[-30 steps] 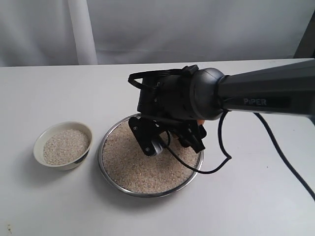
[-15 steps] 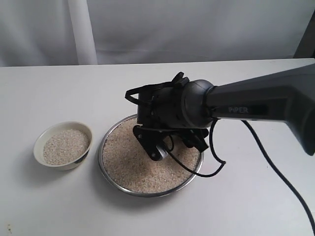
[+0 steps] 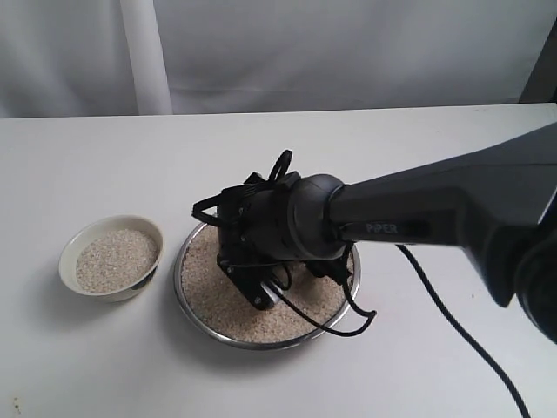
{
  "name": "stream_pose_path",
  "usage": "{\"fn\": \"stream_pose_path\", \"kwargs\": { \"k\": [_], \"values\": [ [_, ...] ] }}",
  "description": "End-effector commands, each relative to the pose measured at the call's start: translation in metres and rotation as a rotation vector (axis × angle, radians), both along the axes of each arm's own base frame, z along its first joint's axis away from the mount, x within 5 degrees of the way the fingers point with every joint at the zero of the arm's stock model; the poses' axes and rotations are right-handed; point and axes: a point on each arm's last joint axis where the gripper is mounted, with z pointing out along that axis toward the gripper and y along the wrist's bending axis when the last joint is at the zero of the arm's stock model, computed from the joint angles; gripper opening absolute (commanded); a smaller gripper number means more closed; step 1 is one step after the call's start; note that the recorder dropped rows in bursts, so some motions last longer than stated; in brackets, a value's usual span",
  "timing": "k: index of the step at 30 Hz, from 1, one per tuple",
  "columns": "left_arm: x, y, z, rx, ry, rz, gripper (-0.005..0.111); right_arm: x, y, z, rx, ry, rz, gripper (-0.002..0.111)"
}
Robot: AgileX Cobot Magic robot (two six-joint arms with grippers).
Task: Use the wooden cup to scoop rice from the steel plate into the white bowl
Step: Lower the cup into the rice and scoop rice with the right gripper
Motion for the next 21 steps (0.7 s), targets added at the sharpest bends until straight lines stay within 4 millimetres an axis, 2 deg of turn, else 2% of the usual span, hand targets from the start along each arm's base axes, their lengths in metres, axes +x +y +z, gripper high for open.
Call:
{"fn": "stream_pose_path", "kwargs": {
  "k": [1, 13, 21],
  "values": [
    [0.0, 0.0, 0.001, -0.002, -0.011, -0.007, 0.0, -0.01, 0.009, -0.004, 0.012, 0.017, 0.02, 0.0],
    [0.0, 0.0, 0.001, -0.002, -0.011, -0.007, 0.0, -0.018, 0.012, -0.008, 0.089, 0.062, -0.065, 0.0],
    [0.0, 0.0, 0.001, -0.002, -0.011, -0.007, 0.0, -0.021, 0.016, -0.003, 0.161, 0.085, -0.074, 0.0]
  ]
}}
